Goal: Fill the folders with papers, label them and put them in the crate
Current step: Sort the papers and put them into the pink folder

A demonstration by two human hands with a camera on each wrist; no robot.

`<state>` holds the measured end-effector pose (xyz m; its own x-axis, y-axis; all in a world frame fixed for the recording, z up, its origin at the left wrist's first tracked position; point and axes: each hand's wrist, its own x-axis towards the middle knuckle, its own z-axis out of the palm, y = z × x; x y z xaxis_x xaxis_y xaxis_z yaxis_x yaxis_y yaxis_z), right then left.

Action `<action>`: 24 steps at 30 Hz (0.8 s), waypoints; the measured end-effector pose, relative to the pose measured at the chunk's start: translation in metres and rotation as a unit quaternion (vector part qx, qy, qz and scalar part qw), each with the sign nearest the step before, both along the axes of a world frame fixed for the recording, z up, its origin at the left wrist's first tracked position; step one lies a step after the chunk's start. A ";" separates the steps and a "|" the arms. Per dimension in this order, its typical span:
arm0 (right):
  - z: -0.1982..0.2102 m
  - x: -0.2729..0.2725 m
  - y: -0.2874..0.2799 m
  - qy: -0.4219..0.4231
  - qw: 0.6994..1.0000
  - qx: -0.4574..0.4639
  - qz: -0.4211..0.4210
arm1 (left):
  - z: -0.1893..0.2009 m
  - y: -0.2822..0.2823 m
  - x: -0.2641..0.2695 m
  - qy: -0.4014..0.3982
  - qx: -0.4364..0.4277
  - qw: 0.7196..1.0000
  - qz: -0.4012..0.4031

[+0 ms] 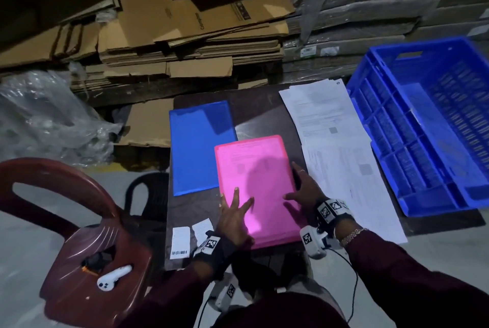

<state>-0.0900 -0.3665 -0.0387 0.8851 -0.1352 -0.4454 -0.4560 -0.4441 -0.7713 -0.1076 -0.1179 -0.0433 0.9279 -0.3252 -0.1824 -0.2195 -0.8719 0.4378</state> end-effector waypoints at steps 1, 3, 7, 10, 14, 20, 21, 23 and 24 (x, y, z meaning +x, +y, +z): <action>0.002 0.006 0.002 0.006 1.000 -0.005 0.021 | -0.003 0.000 0.002 0.014 0.016 1.000 -0.010; 0.004 0.013 0.006 0.011 0.999 -0.011 0.049 | -0.009 0.004 0.002 0.042 0.054 0.997 -0.041; 0.010 0.007 0.004 -0.008 0.999 0.027 0.030 | -0.006 0.002 0.000 0.046 0.036 0.998 -0.006; 0.013 -0.009 0.004 -0.022 0.997 -0.033 0.069 | -0.003 0.008 0.004 0.082 0.036 0.995 -0.043; 0.002 -0.034 0.012 -0.076 0.962 -0.147 0.218 | -0.004 0.017 0.015 0.116 0.002 0.991 -0.072; -0.016 -0.047 0.006 -0.100 0.948 -0.189 0.237 | -0.009 0.022 0.019 0.127 -0.015 0.988 -0.088; -0.010 -0.046 0.008 -0.074 0.947 -0.196 0.243 | -0.010 0.023 0.019 0.126 -0.023 0.988 -0.091; -0.003 -0.042 0.013 -0.011 0.947 -0.199 0.250 | -0.013 0.027 0.018 0.127 -0.040 0.986 -0.096; 0.000 -0.040 0.015 0.008 0.948 -0.197 0.251 | -0.014 0.028 0.018 0.127 -0.055 0.986 -0.096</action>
